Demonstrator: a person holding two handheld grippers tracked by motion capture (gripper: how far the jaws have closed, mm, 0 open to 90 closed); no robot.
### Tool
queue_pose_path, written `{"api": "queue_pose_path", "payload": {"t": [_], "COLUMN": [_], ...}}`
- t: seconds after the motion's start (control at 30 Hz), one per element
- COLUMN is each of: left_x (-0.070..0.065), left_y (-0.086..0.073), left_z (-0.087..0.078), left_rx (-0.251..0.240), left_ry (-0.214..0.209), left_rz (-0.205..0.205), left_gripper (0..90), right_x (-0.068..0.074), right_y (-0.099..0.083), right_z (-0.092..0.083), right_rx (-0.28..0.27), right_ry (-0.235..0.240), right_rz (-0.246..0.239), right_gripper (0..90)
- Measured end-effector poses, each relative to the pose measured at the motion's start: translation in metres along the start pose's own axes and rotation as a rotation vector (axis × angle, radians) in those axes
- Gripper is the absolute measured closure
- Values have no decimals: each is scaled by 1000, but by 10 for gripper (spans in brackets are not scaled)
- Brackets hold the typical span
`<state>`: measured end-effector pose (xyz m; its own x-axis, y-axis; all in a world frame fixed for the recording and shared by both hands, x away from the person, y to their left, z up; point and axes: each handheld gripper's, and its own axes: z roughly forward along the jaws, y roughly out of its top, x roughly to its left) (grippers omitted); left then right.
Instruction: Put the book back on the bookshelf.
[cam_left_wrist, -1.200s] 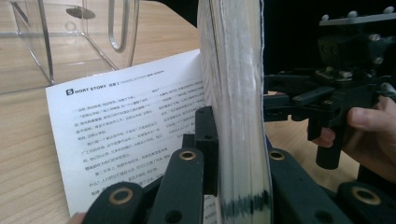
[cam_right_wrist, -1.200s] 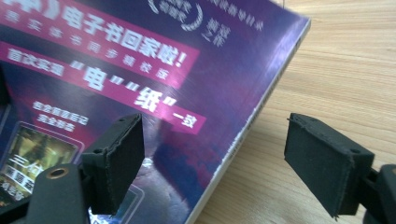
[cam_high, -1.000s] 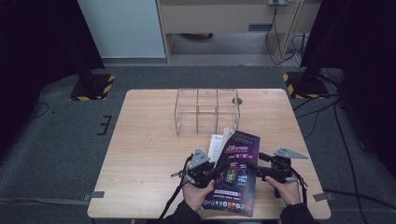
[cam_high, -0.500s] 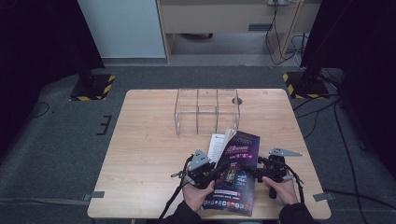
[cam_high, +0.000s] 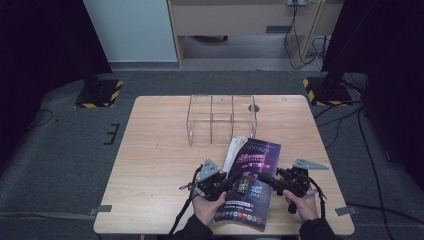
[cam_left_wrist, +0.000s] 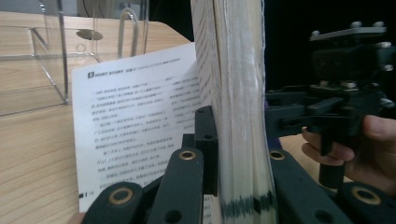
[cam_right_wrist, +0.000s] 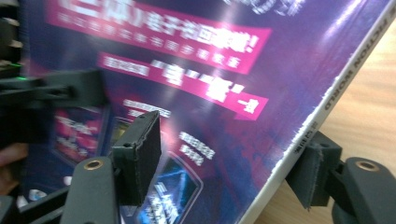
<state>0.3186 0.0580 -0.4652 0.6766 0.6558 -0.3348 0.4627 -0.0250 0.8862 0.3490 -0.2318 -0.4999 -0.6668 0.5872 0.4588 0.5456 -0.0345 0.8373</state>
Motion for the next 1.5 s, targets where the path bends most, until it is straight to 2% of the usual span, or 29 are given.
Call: {"api": "queue_pose_path", "payload": {"t": [0.13, 0.2, 0.27, 0.33, 0.43, 0.63, 0.73, 0.9, 1.1, 1.27, 1.5], "left_x": [1, 1, -1, 0, 1, 2, 3, 7, 11, 15, 19], "left_y": [-2, -2, -1, -2, -2, -1, -1, 0, 1, 2, 1], "left_z": [1, 2, 2, 2, 1, 5, 6, 8, 9, 6, 2], "left_rx": [2, 2, 5, 3, 4, 27, 42, 73, 98, 108, 96], "left_ry": [6, -2, 9, 9, 12, 56, 78, 100, 114, 107, 108], "left_rz": [0, 1, 14, 12, 9, 36, 46, 60, 80, 76, 66], "left_gripper": [834, 834, 834, 834, 834, 833, 832, 825, 804, 778, 697], "right_x": [5, 6, 8, 10, 9, 11, 14, 20, 26, 31, 37], "right_y": [1, 0, 0, 0, 2, 5, 8, 12, 15, 19, 25], "right_z": [4, 6, 9, 11, 7, 4, 2, 2, 3, 2, 0], "right_rx": [4, 17, 37, 44, 59, 84, 83, 92, 100, 97, 72], "right_ry": [5, 6, -6, -32, -81, -106, -108, -129, -132, -131, -110], "right_rz": [-24, -24, -33, -46, -44, -61, -51, -71, -84, -80, -65], "right_gripper": [326, 345, 352, 409, 552, 632, 687, 704, 722, 745, 791]}}
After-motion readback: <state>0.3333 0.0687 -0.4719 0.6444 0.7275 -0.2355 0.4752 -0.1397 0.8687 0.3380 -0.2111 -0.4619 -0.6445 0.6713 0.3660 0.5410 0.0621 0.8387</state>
